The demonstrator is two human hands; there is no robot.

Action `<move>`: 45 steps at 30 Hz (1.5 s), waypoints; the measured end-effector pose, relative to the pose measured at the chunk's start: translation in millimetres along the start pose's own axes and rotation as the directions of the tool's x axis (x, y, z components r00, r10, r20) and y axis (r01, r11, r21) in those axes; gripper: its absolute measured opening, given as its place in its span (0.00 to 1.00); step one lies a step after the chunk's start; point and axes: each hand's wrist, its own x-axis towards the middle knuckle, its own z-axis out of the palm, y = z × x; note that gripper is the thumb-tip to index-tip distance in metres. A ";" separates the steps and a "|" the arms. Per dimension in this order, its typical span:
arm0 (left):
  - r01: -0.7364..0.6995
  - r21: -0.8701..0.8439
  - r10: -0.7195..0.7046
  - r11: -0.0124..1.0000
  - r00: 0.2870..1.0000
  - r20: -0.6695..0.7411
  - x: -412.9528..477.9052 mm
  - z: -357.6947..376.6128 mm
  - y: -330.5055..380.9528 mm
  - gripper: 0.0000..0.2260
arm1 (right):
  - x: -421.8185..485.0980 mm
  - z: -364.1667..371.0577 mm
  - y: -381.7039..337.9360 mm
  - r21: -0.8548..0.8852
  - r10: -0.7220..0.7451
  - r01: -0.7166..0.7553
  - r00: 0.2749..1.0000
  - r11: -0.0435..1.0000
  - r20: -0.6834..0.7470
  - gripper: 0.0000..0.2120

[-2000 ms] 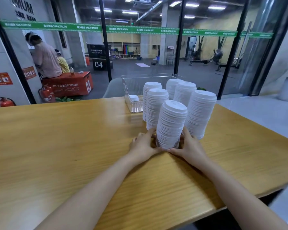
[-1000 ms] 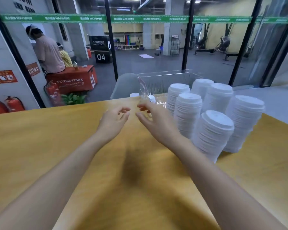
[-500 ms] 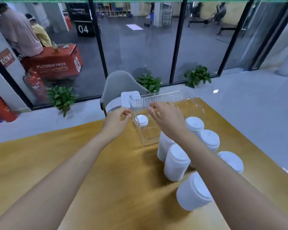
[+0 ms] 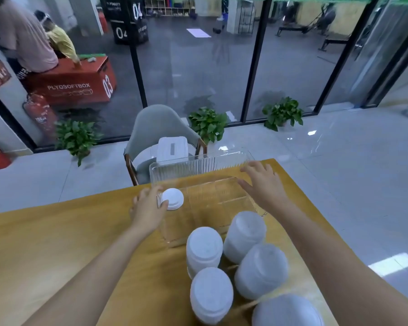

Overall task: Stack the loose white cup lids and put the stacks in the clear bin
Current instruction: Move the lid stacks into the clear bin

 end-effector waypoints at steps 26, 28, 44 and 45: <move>0.115 -0.005 -0.113 0.993 0.966 -0.233 30.1 -9.1 -29.8 0.16 | 61.5 40.4 -5.6 0.039 0.079 -0.086 0.983 0.996 0.167 0.15; 0.131 -0.005 -0.128 0.991 0.958 -0.256 24.8 -24.2 -42.7 0.17 | 62.1 36.5 -25.7 0.036 0.043 -0.049 0.987 0.998 0.155 0.15; 0.245 -0.077 -0.257 0.966 0.915 -0.310 -78.6 -139.2 -210.3 0.17 | -23.7 51.6 -226.2 0.074 -0.082 0.069 0.979 0.995 0.188 0.18; 0.243 -0.075 -0.254 0.967 0.917 -0.307 -87.3 -142.9 -221.0 0.15 | -36.6 54.0 -235.8 0.076 -0.079 0.066 0.979 0.995 0.186 0.18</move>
